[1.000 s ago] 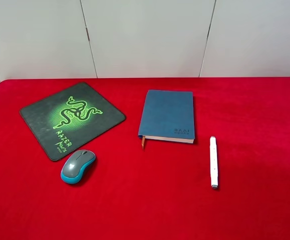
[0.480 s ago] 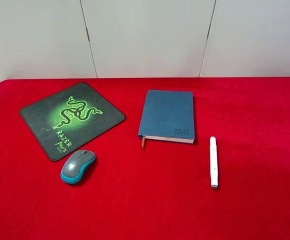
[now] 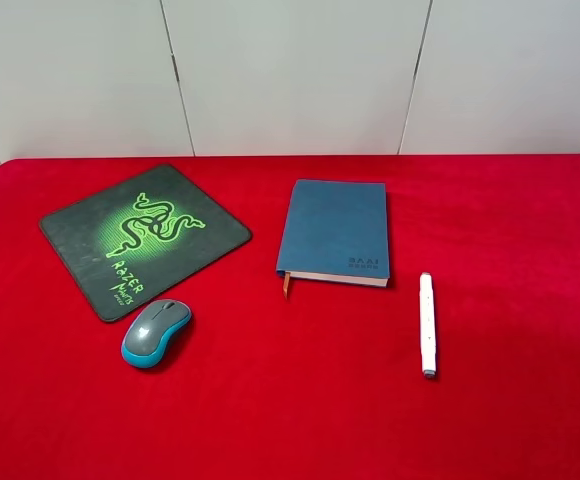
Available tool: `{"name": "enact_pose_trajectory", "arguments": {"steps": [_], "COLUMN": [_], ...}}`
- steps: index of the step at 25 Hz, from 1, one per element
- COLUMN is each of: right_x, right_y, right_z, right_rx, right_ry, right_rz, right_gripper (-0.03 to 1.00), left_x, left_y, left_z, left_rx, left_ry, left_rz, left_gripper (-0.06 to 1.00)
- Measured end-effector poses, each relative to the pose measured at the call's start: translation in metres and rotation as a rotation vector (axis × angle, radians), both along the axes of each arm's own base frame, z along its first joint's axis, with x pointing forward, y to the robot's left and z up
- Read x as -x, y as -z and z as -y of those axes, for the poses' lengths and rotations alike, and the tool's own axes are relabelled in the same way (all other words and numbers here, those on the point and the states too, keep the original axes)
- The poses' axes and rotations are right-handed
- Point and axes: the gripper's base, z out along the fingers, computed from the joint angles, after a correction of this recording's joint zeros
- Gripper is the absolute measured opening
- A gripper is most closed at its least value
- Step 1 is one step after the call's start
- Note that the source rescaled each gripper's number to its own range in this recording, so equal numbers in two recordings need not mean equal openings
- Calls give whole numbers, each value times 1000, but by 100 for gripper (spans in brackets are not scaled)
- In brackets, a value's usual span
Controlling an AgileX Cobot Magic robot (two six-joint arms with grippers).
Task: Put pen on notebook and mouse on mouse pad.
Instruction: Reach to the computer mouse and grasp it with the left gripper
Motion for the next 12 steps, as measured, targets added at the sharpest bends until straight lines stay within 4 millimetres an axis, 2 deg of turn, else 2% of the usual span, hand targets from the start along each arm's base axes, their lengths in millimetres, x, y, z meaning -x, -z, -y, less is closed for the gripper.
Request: {"name": "enact_pose_trajectory", "arguments": {"steps": [6, 12], "right_x": [0, 0], "right_y": [0, 0], "right_z": [0, 0], "right_rx": [0, 0], "right_ry": [0, 0], "right_rz": [0, 0], "right_gripper": [100, 100], "left_x": [3, -7], "left_y": [-3, -26], "left_z": [0, 0], "left_rx": [0, 0], "left_ry": [1, 1], "left_rz": [-4, -51], "left_gripper": [98, 97]}}
